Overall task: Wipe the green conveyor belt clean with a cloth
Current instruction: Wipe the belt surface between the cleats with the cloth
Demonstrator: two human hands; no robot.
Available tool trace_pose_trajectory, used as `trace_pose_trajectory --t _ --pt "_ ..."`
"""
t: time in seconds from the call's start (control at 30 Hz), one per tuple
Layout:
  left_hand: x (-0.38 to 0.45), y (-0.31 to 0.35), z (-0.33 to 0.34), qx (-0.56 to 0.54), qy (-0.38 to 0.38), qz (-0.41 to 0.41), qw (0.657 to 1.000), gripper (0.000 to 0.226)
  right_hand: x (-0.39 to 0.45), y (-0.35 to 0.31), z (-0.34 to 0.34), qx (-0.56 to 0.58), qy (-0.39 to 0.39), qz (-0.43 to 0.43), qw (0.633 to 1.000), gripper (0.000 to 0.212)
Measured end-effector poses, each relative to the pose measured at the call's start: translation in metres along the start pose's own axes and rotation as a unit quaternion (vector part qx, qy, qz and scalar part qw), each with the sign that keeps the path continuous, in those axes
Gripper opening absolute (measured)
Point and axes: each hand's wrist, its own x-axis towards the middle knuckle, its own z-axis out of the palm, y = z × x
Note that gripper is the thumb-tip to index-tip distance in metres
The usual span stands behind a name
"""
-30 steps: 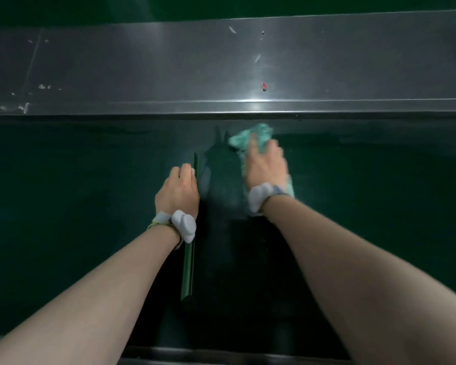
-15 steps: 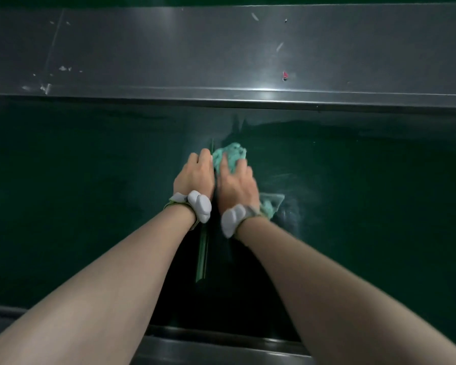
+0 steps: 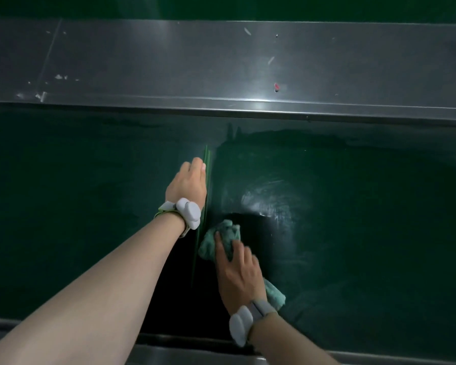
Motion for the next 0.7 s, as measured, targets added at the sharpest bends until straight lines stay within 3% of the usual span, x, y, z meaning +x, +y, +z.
trace_pose_trajectory --t 0.1,0.2,0.33,0.5,0.7 --pt "0.000 0.003 0.005 -0.007 0.030 -0.009 0.999 0.031 0.075 0.015 -0.017 -0.001 0.034 0.083 0.996 0.078" --pt "0.003 0.006 0.010 0.015 0.043 -0.014 0.999 0.022 0.161 0.028 -0.037 -0.029 0.065 0.089 0.993 0.064" --pt "0.004 0.017 0.011 0.047 0.032 -0.037 0.998 0.012 0.241 0.038 -0.057 -0.045 -0.018 0.029 0.998 0.060" --pt "0.004 0.027 0.008 0.094 -0.018 -0.053 0.994 0.009 0.257 0.043 -0.057 -0.064 0.010 0.003 0.998 0.061" --pt "-0.001 0.031 0.008 0.131 -0.014 -0.070 0.989 0.019 0.236 0.110 -0.074 -0.040 0.050 0.102 0.993 0.060"
